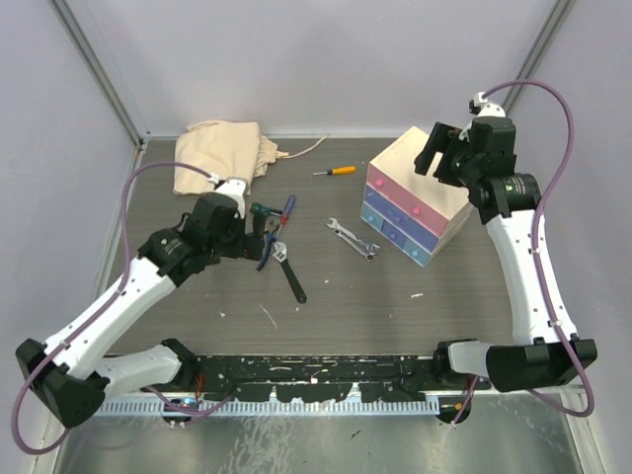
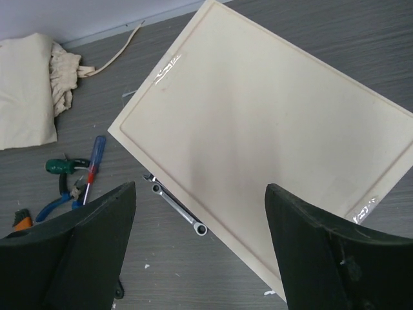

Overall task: Sort the tools into containers
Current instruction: Open the drawer in the storage box.

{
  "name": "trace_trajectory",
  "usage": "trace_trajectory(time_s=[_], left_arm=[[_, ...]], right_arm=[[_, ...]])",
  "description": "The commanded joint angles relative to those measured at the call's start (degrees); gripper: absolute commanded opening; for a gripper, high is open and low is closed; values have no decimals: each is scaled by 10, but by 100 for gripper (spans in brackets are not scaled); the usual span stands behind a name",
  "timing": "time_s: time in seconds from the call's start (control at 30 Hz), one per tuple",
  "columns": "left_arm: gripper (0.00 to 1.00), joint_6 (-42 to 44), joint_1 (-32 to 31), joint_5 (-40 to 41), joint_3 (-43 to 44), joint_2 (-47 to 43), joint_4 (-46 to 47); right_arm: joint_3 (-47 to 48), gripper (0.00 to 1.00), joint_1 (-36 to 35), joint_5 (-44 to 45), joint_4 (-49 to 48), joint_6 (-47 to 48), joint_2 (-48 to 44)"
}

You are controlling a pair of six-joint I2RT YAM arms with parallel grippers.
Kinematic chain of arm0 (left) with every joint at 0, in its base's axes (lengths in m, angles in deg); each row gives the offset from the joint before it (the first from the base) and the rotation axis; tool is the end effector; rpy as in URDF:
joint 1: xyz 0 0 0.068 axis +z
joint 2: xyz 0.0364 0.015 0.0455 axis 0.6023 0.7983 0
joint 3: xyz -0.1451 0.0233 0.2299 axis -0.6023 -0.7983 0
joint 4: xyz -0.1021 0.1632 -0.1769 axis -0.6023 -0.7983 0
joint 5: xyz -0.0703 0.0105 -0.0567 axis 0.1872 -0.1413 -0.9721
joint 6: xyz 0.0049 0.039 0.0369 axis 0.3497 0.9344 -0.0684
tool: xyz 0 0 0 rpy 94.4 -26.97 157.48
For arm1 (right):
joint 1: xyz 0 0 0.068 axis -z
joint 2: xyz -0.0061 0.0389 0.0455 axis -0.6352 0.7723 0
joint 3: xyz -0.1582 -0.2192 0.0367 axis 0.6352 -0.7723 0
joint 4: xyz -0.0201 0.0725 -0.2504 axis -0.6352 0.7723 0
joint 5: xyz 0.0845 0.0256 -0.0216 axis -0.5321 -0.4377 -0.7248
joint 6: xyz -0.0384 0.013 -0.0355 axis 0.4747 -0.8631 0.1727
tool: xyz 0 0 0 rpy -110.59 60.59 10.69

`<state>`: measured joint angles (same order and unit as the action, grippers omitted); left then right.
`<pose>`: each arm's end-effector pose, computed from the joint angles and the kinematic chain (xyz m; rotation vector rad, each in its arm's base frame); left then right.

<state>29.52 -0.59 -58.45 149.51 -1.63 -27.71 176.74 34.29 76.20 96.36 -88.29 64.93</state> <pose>0.1685 -0.1186 0.3338 0.2168 2.2921 -0.2277 0.2593 0.0228 0.4357 0.2365 2.0559 0.2347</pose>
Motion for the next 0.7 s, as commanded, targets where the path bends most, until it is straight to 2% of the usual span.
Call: trace_trajectory(time_s=[0.0,0.27,0.47,0.67], left_arm=[[98,68,15,-22,75,75,114],[100,131,50,-109,221,320,243],[97,135,77,-193,398,515,239],[96,158,90,-228,570,673,227]], right_arm=[[-17,85,1,-16,-24,18,-42],[-84,87,0,-78,5,43,-132],[-129,87,1,-94,35,47,-194],[-155,87,1,-93,69,53,-229]])
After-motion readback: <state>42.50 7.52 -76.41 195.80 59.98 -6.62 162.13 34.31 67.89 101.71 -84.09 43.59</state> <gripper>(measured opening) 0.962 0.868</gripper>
